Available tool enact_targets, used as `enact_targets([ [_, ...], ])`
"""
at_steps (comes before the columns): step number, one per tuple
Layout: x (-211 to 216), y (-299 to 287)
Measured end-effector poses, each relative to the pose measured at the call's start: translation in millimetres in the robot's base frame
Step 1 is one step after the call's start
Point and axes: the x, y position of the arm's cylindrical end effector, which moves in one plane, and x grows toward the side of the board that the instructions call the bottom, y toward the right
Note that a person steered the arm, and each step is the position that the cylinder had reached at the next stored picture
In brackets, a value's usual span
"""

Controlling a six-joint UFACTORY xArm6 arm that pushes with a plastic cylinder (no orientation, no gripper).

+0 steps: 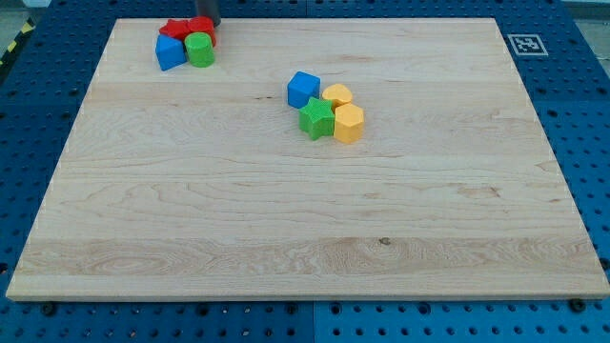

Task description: Place the yellow hexagon towards the bottom right corner

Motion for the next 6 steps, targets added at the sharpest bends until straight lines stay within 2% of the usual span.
enact_targets([
  [2, 3, 16],
  [5, 116, 80],
  [6, 162, 135],
])
